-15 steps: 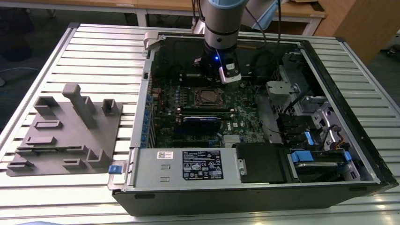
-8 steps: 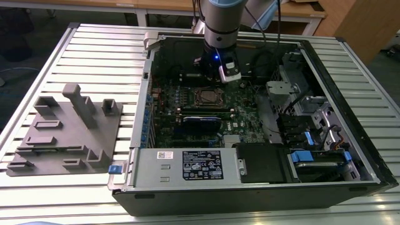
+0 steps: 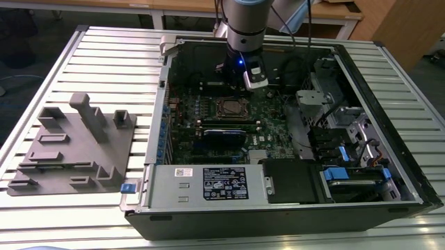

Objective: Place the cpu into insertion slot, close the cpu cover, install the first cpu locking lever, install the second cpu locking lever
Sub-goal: 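Install the first cpu locking lever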

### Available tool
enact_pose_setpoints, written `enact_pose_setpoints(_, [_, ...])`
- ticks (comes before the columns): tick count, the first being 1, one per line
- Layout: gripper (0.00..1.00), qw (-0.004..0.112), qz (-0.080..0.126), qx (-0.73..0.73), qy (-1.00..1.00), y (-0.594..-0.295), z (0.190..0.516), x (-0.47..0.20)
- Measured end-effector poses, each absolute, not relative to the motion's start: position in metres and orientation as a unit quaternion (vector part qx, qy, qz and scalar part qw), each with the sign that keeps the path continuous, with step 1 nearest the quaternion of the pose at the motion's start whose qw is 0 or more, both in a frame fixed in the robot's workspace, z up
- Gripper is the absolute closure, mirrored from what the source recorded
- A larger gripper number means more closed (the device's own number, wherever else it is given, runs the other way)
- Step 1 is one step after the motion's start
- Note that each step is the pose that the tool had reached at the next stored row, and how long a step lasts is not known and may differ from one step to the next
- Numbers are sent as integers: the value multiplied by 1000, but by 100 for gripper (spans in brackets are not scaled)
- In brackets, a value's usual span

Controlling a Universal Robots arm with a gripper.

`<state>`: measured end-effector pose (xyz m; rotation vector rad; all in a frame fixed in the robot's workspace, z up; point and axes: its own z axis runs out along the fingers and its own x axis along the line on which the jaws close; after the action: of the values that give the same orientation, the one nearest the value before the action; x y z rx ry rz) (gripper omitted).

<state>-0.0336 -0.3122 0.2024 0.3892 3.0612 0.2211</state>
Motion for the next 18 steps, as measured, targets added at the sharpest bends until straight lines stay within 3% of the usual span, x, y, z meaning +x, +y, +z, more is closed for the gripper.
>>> enact_pose_setpoints(5, [89,25,63,126,990,-310,202,-34])
enact_pose_setpoints(18, [89,24,68,126,989,-310,204,-34])
